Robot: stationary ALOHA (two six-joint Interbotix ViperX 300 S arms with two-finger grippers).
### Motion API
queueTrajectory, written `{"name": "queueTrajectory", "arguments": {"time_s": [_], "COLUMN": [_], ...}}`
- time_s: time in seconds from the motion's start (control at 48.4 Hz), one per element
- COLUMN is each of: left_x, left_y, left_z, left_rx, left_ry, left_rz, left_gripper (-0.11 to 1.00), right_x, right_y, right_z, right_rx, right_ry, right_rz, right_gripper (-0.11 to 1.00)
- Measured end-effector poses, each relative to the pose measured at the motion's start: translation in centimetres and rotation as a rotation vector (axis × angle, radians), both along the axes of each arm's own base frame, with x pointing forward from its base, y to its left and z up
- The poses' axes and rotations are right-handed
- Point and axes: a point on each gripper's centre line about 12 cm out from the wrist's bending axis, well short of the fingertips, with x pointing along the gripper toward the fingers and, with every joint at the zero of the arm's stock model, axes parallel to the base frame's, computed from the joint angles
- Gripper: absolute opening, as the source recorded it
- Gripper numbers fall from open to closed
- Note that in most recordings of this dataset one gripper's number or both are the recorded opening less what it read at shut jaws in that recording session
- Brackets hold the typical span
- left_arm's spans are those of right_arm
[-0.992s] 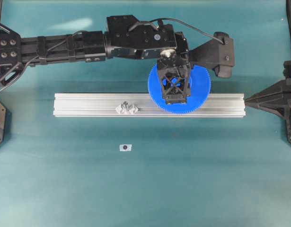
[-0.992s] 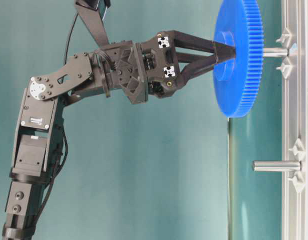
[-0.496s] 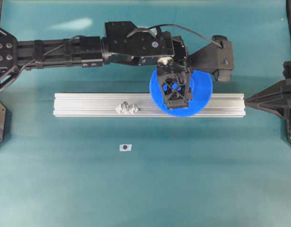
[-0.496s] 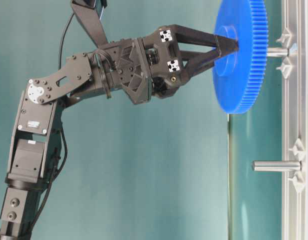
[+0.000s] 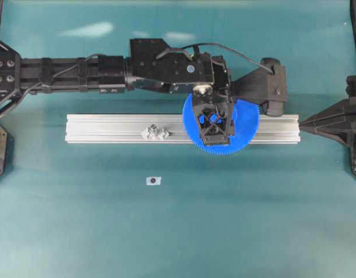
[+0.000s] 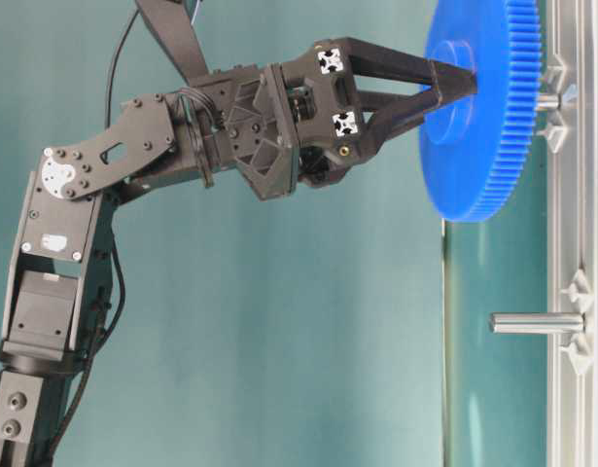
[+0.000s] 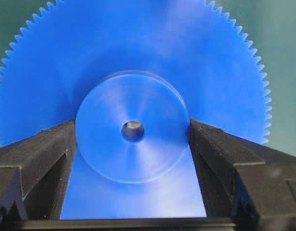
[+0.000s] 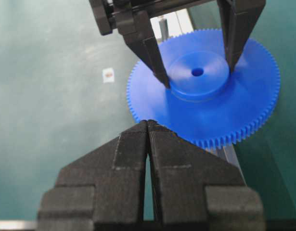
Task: Insert the large gear onto the shaft.
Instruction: 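Lower the blue gear down onto the right shaft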
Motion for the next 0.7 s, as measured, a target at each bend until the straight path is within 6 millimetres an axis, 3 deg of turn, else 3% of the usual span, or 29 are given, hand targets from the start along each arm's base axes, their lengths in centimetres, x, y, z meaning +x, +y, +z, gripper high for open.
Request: {"name": "queueTrajectory", "arguments": {"time_s": [0.703], "left_x": [-0.61], "left_y": [-0.13], "left_z": [0.16], "left_rx": [-0.003], "left_ry": [0.037], "left_rz": [-0.001], "left_gripper": [0.77], "right_x": [0.0], "right_y": [0.03], "right_z": [0.0], "right_rx": [0.002], "right_ry": [0.0], "right_rz": [0.001], "right_gripper": [0.05]}}
